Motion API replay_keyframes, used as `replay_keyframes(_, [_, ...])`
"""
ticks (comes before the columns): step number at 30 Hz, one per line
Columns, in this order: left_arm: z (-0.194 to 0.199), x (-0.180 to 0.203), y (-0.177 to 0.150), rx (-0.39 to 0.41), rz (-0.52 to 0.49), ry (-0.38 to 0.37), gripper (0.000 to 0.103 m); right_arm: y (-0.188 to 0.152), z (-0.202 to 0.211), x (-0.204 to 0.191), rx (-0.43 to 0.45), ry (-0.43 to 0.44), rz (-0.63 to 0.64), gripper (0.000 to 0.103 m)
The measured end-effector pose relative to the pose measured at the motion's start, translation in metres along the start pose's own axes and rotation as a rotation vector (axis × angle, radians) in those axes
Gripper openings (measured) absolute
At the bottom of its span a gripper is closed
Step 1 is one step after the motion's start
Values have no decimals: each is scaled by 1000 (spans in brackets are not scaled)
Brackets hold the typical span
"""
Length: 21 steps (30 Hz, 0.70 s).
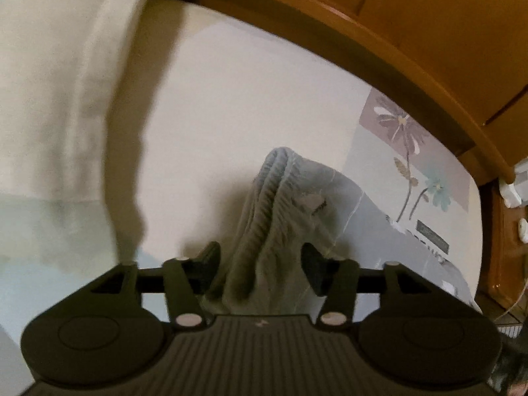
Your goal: Fold clothes
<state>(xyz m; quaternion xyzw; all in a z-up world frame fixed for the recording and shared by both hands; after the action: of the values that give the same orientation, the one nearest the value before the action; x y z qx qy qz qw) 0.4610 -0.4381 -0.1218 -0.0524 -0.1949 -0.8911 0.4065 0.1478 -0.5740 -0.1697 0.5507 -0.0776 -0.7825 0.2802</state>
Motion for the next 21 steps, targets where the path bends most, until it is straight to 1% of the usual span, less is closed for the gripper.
replay_keyframes(1, [7,0,-3,2,-9,4,62,4,4,7,18,6,-51,75])
replay_keyframes(3, [20,2,-10,4,-31,16,62,11,9,21,60,18,-154,77])
replay_keyframes(6, [34,15,-27,5,-69,-16,62,20,16,41,151,15,-302,77])
replay_keyframes(7, [36,20,-33,3,-81,-31,63,23,17,43,178,17,-322,77])
replay_keyframes(8, [35,26,-40,-3,-93,-47,63,26,17,45,203,8,-321,74])
replay_keyframes(9, [34,33,-47,-8,-105,-62,64,29,15,44,213,-15,-285,62])
replay_keyframes(10, [31,39,-53,-17,-119,-75,64,33,12,43,213,-33,-245,36])
replay_keyframes(11, [27,45,-60,-29,-137,-81,64,36,10,42,214,-51,-204,23])
replay_keyframes(12, [24,49,-66,-39,-155,-84,65,40,9,39,218,-63,-152,13])
replay_keyframes(13, [21,52,-70,-47,-165,-88,65,45,11,34,231,-95,-85,13])
replay_keyframes(16, [13,59,-80,-57,-166,-118,65,45,12,34,235,-192,34,13])
replay_keyframes(19, [6,57,-86,-67,-137,-138,64,47,14,32,238,-289,153,13])
replay_keyframes(20, [4,55,-88,-72,-125,-145,64,47,14,32,239,-321,192,14])
replay_keyframes(21, [2,53,-89,-75,-116,-147,64,48,15,32,239,-352,230,22])
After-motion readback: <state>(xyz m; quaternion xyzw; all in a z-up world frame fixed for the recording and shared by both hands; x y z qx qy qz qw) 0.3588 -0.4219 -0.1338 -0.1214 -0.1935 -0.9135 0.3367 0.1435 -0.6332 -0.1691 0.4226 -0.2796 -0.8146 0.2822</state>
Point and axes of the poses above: each gripper's, at about its wrist camera, not at the fingertips, and z roughly against the way its jaws point, x to its right, y to its top, the point moved 8 cm from there along -z, roughly the way its jaws point, and after that the axes turned 7 degrees about z, right-handed, at the moved point
